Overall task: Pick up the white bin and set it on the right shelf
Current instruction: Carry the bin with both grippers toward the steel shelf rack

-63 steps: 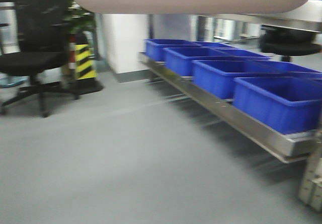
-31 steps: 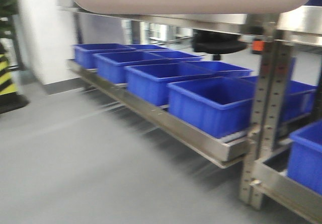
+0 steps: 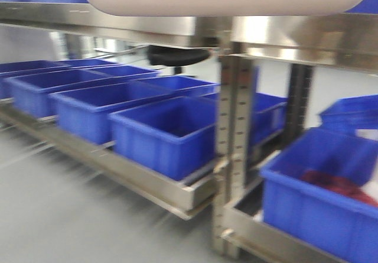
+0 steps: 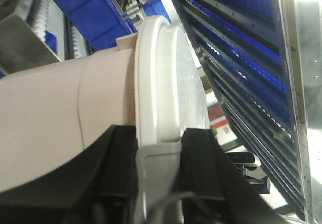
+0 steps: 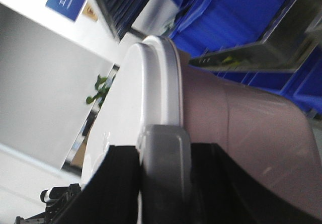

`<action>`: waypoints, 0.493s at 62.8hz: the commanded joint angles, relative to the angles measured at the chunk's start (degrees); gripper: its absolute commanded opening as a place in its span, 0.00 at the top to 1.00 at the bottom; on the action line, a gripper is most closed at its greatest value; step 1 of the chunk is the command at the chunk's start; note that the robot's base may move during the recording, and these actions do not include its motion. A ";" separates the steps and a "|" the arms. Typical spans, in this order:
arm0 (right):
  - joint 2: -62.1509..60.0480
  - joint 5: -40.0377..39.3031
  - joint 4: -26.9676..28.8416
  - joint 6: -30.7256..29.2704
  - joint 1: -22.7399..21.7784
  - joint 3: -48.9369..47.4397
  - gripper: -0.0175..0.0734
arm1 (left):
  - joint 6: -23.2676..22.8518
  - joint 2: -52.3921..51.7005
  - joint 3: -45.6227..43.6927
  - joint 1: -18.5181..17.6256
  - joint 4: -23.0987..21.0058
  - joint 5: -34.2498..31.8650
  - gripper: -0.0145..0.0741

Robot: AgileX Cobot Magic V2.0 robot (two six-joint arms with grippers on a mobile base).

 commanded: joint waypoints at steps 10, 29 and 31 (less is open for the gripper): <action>-1.74 8.08 5.29 -0.60 1.29 -1.80 0.73 | -0.01 -2.73 -2.08 -2.07 -6.65 15.19 0.98; -1.74 8.08 5.29 -0.60 1.29 -1.80 0.73 | -0.01 -2.73 -2.08 -2.07 -6.65 15.19 0.98; -1.74 8.08 5.29 -0.60 1.29 -1.80 0.73 | -0.01 -2.73 -2.08 -2.07 -6.65 15.19 0.98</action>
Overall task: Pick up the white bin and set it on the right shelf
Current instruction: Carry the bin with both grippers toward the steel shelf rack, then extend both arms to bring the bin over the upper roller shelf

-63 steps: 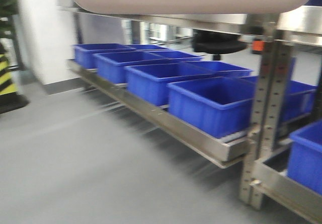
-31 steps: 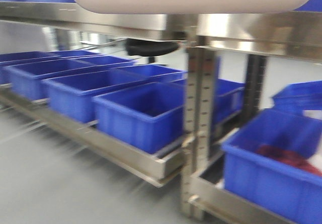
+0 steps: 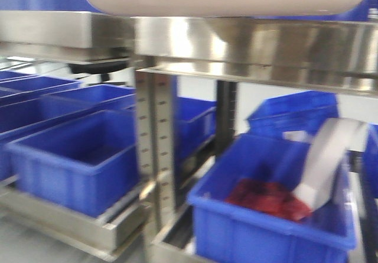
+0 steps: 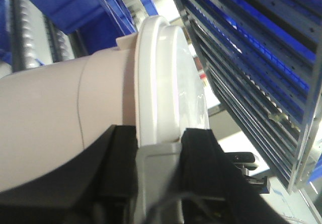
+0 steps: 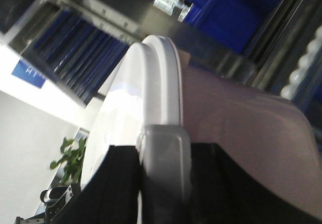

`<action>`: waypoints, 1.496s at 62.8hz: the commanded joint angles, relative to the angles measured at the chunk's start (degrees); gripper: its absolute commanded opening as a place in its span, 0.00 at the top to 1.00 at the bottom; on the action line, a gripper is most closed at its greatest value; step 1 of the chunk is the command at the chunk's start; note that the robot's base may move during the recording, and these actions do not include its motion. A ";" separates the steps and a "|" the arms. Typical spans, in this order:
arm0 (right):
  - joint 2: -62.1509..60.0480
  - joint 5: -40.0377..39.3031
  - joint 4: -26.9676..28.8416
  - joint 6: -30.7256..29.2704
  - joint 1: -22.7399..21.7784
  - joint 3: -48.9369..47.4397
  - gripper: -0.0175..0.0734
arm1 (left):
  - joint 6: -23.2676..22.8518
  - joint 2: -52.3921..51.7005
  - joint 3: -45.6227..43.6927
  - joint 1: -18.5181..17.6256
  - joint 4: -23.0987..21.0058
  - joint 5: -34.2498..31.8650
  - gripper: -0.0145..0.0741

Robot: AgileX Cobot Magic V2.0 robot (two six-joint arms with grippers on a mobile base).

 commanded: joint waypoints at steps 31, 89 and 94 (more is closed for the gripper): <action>-1.74 8.08 5.29 -0.60 1.29 -1.80 0.73 | -0.01 -2.73 -2.08 -2.07 -6.65 15.09 0.98; -1.74 7.88 5.29 -0.60 1.29 -1.80 0.73 | -0.01 -2.73 -2.08 -2.07 -6.65 15.09 0.98; -1.74 7.88 5.29 -0.60 1.29 -1.80 0.73 | -0.01 -2.73 -2.08 -2.07 -6.65 15.09 0.98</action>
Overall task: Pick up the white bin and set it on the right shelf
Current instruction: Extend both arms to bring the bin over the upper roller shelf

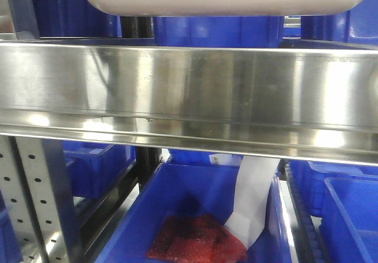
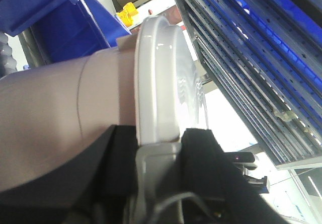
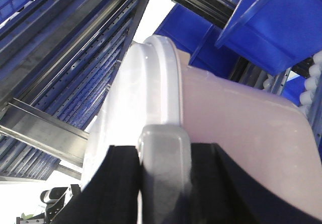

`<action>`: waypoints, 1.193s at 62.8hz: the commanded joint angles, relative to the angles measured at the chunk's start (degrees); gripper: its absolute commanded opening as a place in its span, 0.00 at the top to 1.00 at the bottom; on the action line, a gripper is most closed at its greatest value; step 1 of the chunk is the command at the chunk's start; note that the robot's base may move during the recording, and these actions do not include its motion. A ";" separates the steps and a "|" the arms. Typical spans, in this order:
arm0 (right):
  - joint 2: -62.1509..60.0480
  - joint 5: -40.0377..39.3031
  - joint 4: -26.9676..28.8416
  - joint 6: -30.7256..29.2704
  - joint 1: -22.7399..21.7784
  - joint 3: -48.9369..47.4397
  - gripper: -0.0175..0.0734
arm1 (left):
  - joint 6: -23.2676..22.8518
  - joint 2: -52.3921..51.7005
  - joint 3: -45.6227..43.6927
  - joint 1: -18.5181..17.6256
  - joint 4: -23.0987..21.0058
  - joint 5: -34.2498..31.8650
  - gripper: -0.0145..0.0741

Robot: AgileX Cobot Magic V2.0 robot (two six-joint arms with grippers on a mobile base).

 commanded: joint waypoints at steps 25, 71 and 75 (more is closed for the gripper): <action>-1.74 7.88 5.29 -0.60 1.29 -1.80 0.73 | -0.01 -2.73 -2.08 -2.07 -6.65 15.09 0.98; -1.74 7.88 5.29 -0.60 1.29 -1.80 0.73 | -0.01 -2.73 -2.08 -2.07 -6.65 15.09 0.98; -1.74 7.88 5.29 -0.60 1.29 -1.80 0.73 | -0.01 -2.73 -2.08 -2.07 -6.65 15.09 0.98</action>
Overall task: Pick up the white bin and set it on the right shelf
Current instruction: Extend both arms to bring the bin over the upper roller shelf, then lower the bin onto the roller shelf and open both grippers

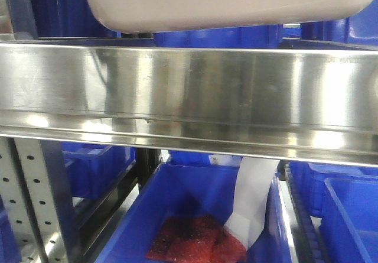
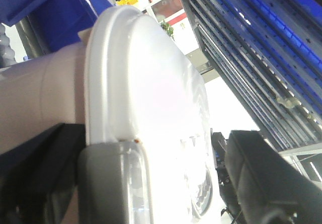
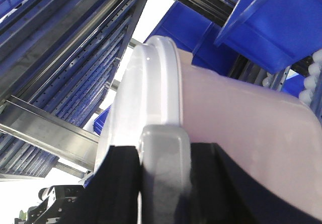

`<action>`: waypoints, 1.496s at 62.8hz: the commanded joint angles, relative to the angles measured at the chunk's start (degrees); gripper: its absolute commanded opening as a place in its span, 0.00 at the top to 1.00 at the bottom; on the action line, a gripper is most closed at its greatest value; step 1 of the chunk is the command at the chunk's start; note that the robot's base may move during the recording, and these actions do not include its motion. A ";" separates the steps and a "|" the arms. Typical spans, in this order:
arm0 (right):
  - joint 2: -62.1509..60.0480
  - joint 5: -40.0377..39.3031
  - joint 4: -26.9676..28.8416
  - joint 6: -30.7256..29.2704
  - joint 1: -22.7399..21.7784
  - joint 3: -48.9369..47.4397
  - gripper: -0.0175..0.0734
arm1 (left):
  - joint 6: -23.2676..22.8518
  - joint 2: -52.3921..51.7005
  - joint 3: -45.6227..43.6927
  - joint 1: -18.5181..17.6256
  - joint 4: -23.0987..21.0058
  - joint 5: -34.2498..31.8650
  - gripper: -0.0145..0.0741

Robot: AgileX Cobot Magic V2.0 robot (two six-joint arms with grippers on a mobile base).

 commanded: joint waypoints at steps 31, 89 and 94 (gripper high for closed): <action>-0.94 2.42 5.75 -0.60 1.08 -1.80 0.73 | -0.07 -1.51 -2.08 -1.73 -4.88 3.52 0.98; 10.50 -2.15 -5.09 -18.00 1.03 -6.70 0.11 | 5.84 9.55 -15.10 -1.73 11.28 2.12 0.29; 10.50 -4.54 -11.96 -18.00 1.03 -9.17 0.11 | 5.84 9.55 -15.62 -1.73 15.61 2.12 0.29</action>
